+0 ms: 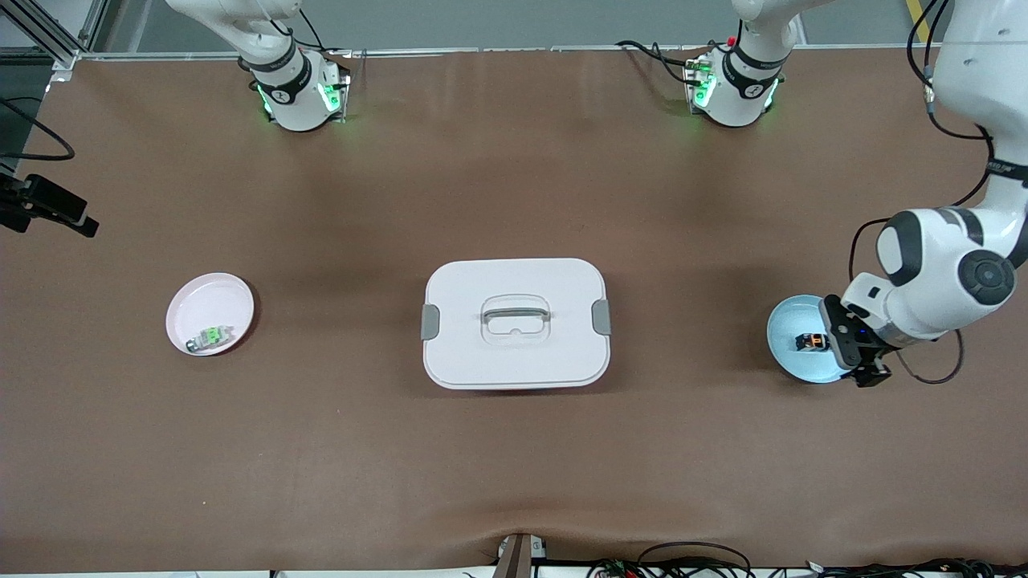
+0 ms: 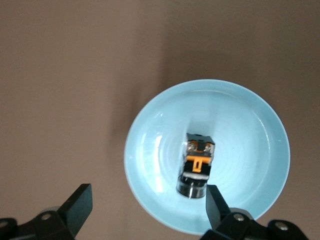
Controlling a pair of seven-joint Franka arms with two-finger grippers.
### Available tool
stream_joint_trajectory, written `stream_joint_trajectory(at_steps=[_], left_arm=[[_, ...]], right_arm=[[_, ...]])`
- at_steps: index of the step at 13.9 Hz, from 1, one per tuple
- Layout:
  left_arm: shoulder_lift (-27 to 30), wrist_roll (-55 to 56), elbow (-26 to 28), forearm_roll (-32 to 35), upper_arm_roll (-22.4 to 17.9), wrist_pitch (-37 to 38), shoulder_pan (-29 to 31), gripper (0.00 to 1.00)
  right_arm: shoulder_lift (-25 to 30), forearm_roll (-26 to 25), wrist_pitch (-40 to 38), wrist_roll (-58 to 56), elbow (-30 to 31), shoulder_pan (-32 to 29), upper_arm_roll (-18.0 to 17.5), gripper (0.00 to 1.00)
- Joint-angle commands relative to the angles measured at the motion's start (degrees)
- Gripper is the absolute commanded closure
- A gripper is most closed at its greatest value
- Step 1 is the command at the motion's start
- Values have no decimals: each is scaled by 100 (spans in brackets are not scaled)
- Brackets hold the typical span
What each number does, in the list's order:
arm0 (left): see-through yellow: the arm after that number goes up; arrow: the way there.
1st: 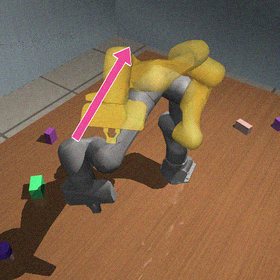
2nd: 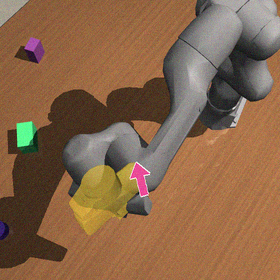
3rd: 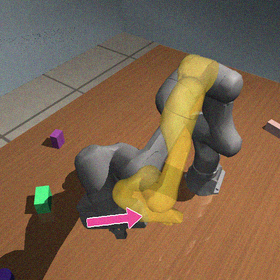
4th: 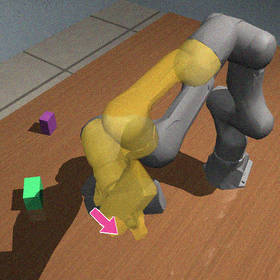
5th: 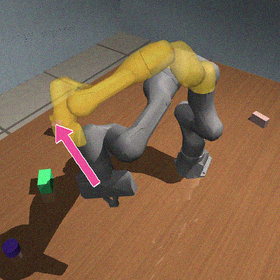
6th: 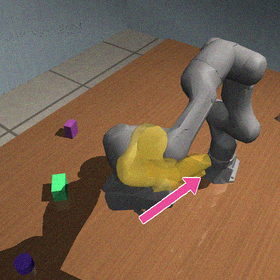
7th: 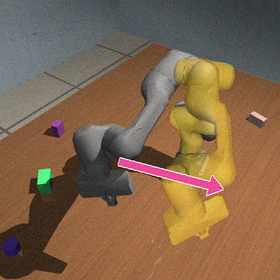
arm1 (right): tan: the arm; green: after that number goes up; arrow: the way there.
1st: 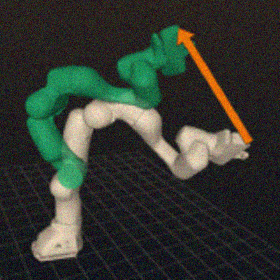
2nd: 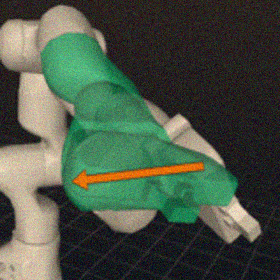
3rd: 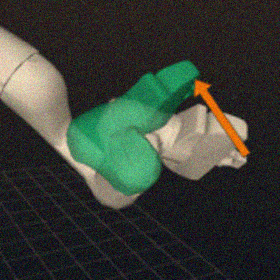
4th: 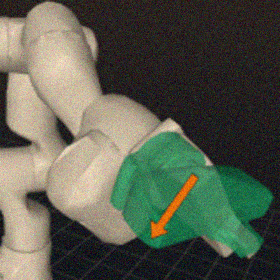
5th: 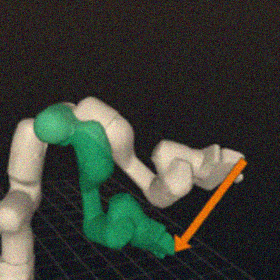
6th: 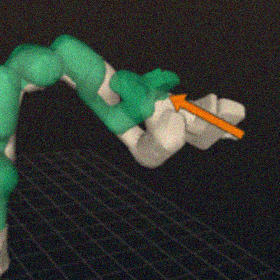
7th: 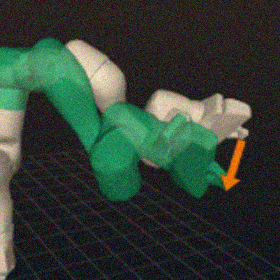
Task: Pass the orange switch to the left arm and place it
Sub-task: 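Lower the switch onto the blue plate and open the left gripper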
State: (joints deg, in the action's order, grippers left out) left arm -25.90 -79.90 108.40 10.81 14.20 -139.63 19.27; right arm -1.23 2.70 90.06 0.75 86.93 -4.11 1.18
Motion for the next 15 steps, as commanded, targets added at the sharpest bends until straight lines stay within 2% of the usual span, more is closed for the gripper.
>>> stream_joint_trajectory(at_steps=[1, 4, 7, 9, 15], left_arm=[[349, 823, 120, -157, 39, 76, -10, 0], [384, 2045, -353, -167, 205, 706, -11, 0], [402, 2872, -740, -184, 363, 901, -19, 0], [402, 3819, -1004, -175, 460, 1234, -19, 0], [551, 6351, -1181, -175, 785, 1491, -28, 0]], right_arm=[[27, -103, -59, -66, -36, -64, -83, 0], [27, -103, -59, -66, -27, -55, -83, 0], [18, -103, -59, -66, -27, -64, -83, 0], [27, -111, -67, -66, -1, -46, -92, 0], [44, -287, -138, -22, -18, 217, -101, 0]])
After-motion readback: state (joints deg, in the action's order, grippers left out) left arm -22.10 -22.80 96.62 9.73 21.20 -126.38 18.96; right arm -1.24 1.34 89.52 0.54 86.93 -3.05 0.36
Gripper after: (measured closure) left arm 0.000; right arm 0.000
